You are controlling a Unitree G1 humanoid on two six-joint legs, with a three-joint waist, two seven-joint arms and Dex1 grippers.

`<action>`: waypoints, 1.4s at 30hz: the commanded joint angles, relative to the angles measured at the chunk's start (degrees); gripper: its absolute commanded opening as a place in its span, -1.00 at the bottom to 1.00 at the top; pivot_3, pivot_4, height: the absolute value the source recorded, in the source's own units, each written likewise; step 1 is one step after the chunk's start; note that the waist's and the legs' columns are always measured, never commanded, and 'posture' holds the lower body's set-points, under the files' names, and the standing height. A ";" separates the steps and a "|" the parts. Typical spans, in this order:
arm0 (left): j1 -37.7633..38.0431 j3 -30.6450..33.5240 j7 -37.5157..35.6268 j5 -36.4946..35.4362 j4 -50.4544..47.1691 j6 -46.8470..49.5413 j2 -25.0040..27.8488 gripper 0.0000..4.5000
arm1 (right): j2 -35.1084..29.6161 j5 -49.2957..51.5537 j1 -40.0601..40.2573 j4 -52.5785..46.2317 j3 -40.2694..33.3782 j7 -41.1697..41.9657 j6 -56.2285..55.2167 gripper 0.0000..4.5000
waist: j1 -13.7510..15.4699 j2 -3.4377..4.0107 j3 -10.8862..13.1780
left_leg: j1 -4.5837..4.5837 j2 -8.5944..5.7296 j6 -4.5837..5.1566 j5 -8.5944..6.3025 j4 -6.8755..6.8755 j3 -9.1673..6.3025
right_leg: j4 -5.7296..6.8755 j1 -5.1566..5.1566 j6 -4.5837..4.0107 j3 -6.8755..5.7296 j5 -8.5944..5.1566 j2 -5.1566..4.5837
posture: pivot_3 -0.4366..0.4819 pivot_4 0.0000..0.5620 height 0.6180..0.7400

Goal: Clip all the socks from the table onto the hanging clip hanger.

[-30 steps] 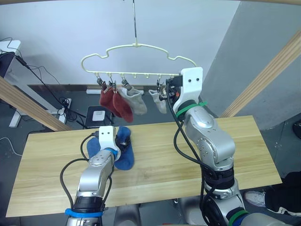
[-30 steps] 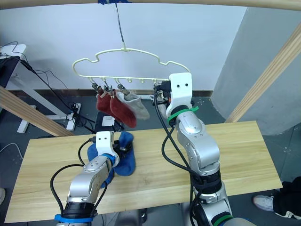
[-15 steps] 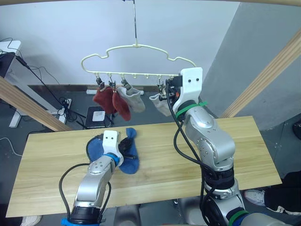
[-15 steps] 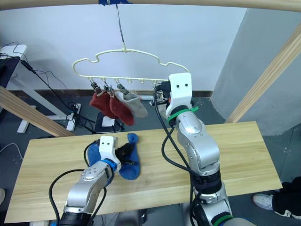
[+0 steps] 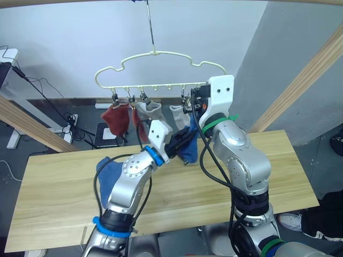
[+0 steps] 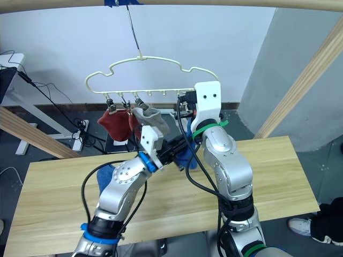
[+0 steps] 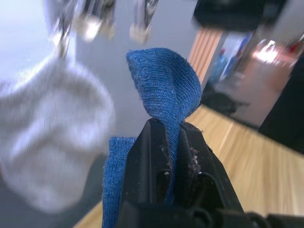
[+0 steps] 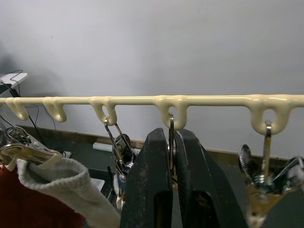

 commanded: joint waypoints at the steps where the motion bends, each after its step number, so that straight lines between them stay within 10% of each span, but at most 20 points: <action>1: -2.17 -0.19 2.36 2.34 4.30 -3.48 -1.65 -1.00 | 0.30 -0.01 -1.00 -3.09 0.09 0.01 -0.35 -1.00 | -0.19 0.01 -0.01 | 0.02 -0.01 0.00 0.00 0.00 0.01 | 0.01 0.00 0.00 0.01 0.00 0.00 | -0.56 -0.09 1.00; 42: -8.91 1.46 5.32 8.40 14.13 -16.96 -1.06 -1.00 | -0.64 -0.71 0.21 -3.40 1.53 0.36 -0.46 -1.00 | -0.86 0.01 -0.01 | 0.01 0.00 0.01 0.01 0.00 -0.01 | 0.03 0.01 0.00 0.00 0.00 0.02 | -0.56 -0.05 1.00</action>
